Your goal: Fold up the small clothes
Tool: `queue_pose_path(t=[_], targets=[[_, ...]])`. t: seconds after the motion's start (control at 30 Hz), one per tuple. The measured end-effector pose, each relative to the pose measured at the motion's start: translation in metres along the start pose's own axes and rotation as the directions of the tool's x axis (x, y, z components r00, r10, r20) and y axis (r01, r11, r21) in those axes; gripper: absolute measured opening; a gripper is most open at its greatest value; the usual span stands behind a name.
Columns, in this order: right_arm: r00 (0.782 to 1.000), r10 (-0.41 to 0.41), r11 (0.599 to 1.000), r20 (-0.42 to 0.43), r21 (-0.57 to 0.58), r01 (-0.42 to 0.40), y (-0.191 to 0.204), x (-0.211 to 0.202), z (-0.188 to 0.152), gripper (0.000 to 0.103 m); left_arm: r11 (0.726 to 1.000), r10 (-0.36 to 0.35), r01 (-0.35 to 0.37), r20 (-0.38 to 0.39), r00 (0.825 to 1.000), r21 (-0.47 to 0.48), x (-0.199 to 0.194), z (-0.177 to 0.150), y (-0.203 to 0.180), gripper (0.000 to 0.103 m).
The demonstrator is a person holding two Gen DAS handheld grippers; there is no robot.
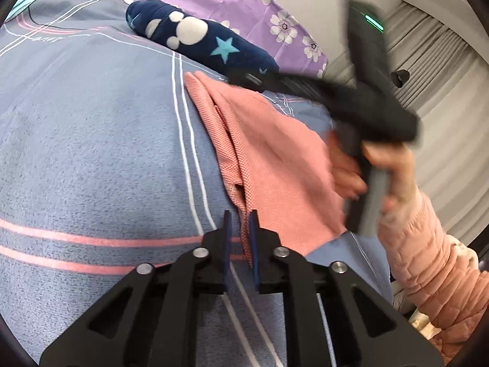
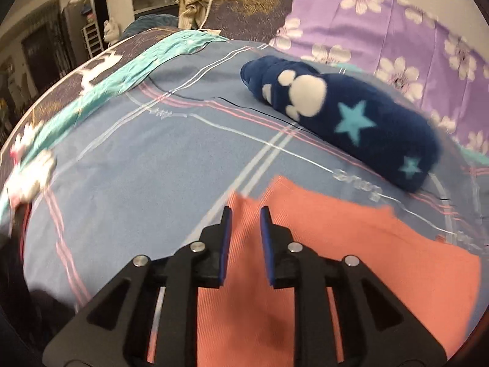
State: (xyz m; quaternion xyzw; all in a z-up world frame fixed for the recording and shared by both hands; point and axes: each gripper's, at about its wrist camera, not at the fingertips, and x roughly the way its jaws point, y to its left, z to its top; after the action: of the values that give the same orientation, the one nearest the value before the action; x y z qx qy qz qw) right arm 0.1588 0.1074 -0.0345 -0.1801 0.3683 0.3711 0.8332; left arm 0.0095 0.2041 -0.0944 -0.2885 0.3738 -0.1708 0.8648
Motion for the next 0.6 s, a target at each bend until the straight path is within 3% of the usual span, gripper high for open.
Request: queue_pose_path(t=[0.13, 0.2, 0.33, 0.4, 0.47, 0.53, 0.6], targets=[[1.000, 0.002, 0.990, 0.005, -0.141, -0.001, 0.015, -0.039, -0.052, 0.025, 1.000, 0.005, -0.004, 0.012, 1.000, -0.012, -0.002, 0.000, 0.002, 0.015], [1.000, 0.012, 0.972, 0.008, -0.237, -0.009, 0.034, -0.058, -0.083, 0.033, 1.000, 0.005, -0.004, 0.024, 1.000, -0.028, -0.005, 0.000, 0.005, 0.016], [1.000, 0.005, 0.905, -0.004, -0.425, -0.006, 0.078, -0.070, -0.127, 0.045, 0.998, -0.006, 0.007, 0.033, 0.999, -0.054, -0.006, 0.001, 0.010, 0.021], [0.994, -0.109, 0.854, 0.015, -0.510, 0.102, 0.096, -0.057, -0.141, 0.047, 0.999, -0.006, 0.007, 0.035, 0.999, -0.052, -0.007, 0.000, 0.009, 0.025], [0.977, -0.193, 0.812, 0.087, -0.545, 0.209, 0.105, -0.051, -0.145, 0.048, 0.999, -0.004, 0.006, 0.038, 0.999, -0.049, -0.007, 0.000, 0.008, 0.027], [0.949, -0.274, 0.771, 0.156, -0.554, 0.314, 0.115, -0.043, -0.141, 0.046, 0.999, -0.007, 0.010, 0.040, 0.999, -0.053, -0.007, 0.000, 0.008, 0.027], [0.930, -0.313, 0.751, 0.192, -0.549, 0.366, 0.119, -0.033, -0.134, 0.025, 0.997, -0.016, 0.020, 0.052, 0.999, -0.074, -0.009, 0.001, 0.012, 0.027]])
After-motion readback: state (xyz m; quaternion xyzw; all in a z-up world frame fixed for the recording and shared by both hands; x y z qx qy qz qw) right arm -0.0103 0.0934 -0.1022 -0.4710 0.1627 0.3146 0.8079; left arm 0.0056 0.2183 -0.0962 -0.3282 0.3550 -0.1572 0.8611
